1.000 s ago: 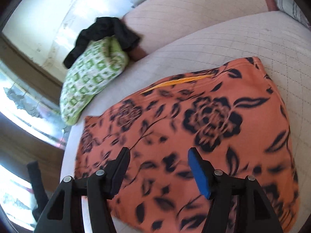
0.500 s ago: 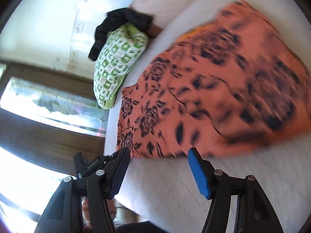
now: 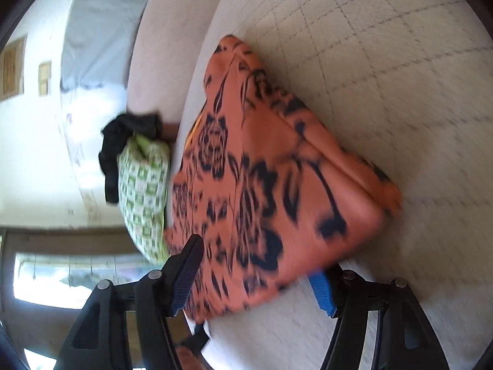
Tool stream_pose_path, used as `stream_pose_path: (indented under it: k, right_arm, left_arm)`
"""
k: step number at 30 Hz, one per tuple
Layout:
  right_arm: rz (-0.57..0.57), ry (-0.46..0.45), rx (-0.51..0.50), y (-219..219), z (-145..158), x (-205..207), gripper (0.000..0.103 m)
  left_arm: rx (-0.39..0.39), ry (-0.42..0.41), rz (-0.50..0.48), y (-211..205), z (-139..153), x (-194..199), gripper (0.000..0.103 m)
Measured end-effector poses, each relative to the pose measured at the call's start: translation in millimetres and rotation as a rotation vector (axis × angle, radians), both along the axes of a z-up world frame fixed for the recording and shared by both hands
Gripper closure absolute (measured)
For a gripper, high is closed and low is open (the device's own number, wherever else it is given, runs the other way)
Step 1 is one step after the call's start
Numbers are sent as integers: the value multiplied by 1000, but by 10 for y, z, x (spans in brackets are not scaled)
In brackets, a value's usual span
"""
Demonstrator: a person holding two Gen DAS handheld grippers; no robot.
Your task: Fold small clothes
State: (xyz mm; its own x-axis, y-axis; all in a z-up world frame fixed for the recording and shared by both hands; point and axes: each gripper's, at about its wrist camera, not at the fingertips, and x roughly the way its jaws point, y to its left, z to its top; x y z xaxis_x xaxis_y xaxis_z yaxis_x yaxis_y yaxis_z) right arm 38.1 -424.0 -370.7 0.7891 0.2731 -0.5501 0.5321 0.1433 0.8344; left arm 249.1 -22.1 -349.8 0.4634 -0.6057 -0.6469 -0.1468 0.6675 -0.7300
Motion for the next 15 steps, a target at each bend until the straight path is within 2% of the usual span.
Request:
stream_pose_path:
  k: [1, 3, 4, 5, 6, 7, 8, 10, 15]
  right_arm:
    - [-9, -2, -12, 2, 5, 42, 34]
    - [-24, -9, -44, 20, 24, 116, 33]
    - [-33, -16, -59, 33, 32, 135, 34]
    - [-37, -22, -79, 34, 48, 159, 41]
    - [-36, -20, -102, 7, 63, 181, 62]
    - [-28, -1, -135, 8, 63, 209, 73]
    - [-21, 39, -165, -1, 32, 259, 80]
    - [-38, 36, -168, 3, 16, 233, 83]
    - [-2, 8, -398, 132, 403, 219, 89]
  left_arm:
    - [1, -1, 6, 7, -6, 13, 33]
    - [11, 21, 16, 25, -65, 55, 76]
    - [10, 38, 18, 29, -106, 79, 79]
    - [-4, 49, 25, 38, -150, 98, 80]
    - [-26, 49, 40, 56, -167, 102, 82]
    - [-28, 49, 42, 57, -167, 99, 82]
    - [-21, 43, 40, 52, -151, 90, 84]
    - [-4, 18, 41, 47, -99, 51, 86]
    - [-11, -45, 22, 116, 94, -109, 88]
